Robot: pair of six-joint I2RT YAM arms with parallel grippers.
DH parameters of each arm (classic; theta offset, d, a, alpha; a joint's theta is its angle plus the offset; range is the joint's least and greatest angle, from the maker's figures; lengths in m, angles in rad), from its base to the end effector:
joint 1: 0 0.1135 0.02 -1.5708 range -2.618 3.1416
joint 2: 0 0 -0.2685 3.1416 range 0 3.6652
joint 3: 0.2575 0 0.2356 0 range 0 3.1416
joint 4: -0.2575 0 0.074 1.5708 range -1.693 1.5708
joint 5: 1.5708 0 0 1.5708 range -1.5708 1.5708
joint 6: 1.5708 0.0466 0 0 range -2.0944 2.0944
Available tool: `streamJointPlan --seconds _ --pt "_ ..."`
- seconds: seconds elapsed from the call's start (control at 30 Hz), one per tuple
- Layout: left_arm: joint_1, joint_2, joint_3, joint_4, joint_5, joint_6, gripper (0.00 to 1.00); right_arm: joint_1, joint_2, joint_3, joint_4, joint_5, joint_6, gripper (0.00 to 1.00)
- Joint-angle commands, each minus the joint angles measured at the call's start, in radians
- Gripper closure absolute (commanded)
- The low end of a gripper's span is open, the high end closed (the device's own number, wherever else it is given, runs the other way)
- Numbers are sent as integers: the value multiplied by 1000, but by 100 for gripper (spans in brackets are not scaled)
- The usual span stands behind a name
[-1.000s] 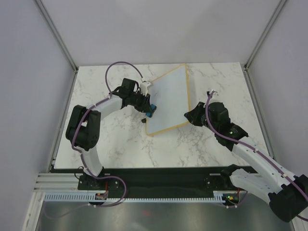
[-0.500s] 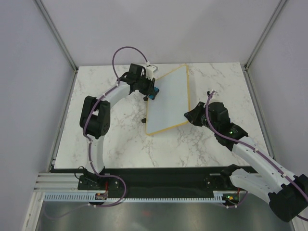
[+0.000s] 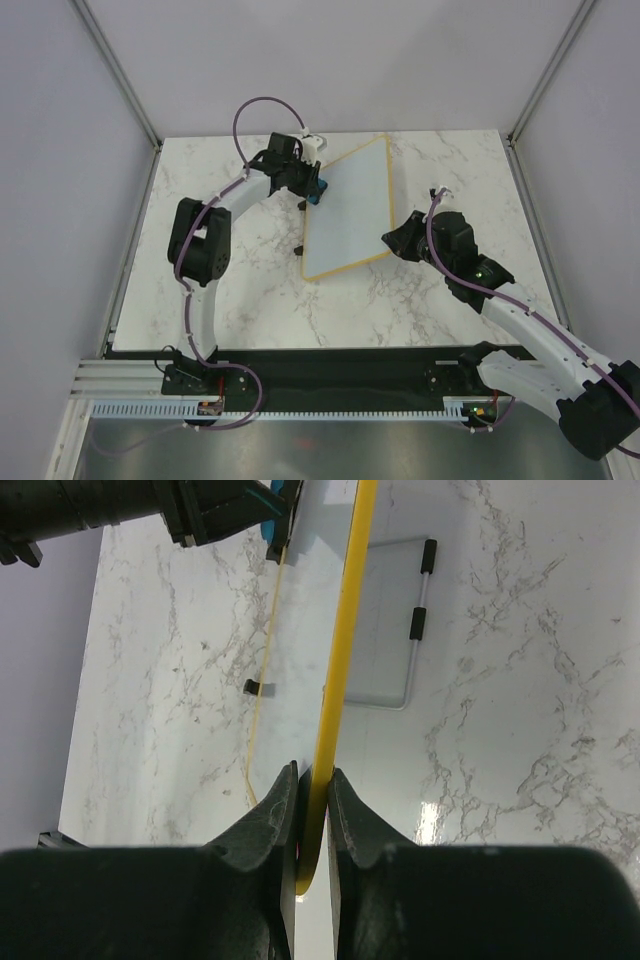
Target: Erase the whiteboard
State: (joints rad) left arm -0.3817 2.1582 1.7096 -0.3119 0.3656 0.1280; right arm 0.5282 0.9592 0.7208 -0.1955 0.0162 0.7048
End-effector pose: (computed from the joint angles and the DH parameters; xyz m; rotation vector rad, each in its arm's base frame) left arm 0.4441 -0.1962 0.2112 0.7649 2.2044 -0.5528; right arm 0.1825 0.1056 0.2871 0.1951 2.0810 0.7581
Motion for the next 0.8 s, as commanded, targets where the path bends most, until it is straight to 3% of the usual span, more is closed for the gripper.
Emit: streamJointPlan --seconds 0.0,0.13,0.4,0.77 --pt "-17 -41 -120 -62 25 25 98 15 3 19 27 -32 -62 100" --pt "-16 -92 -209 -59 48 45 98 15 -7 9 30 -32 -59 100" --pt "-17 -121 -205 -67 64 36 98 13 -16 5 33 -32 -60 100" --pt "-20 -55 125 -139 88 -24 98 15 -16 2 33 -25 -61 100"
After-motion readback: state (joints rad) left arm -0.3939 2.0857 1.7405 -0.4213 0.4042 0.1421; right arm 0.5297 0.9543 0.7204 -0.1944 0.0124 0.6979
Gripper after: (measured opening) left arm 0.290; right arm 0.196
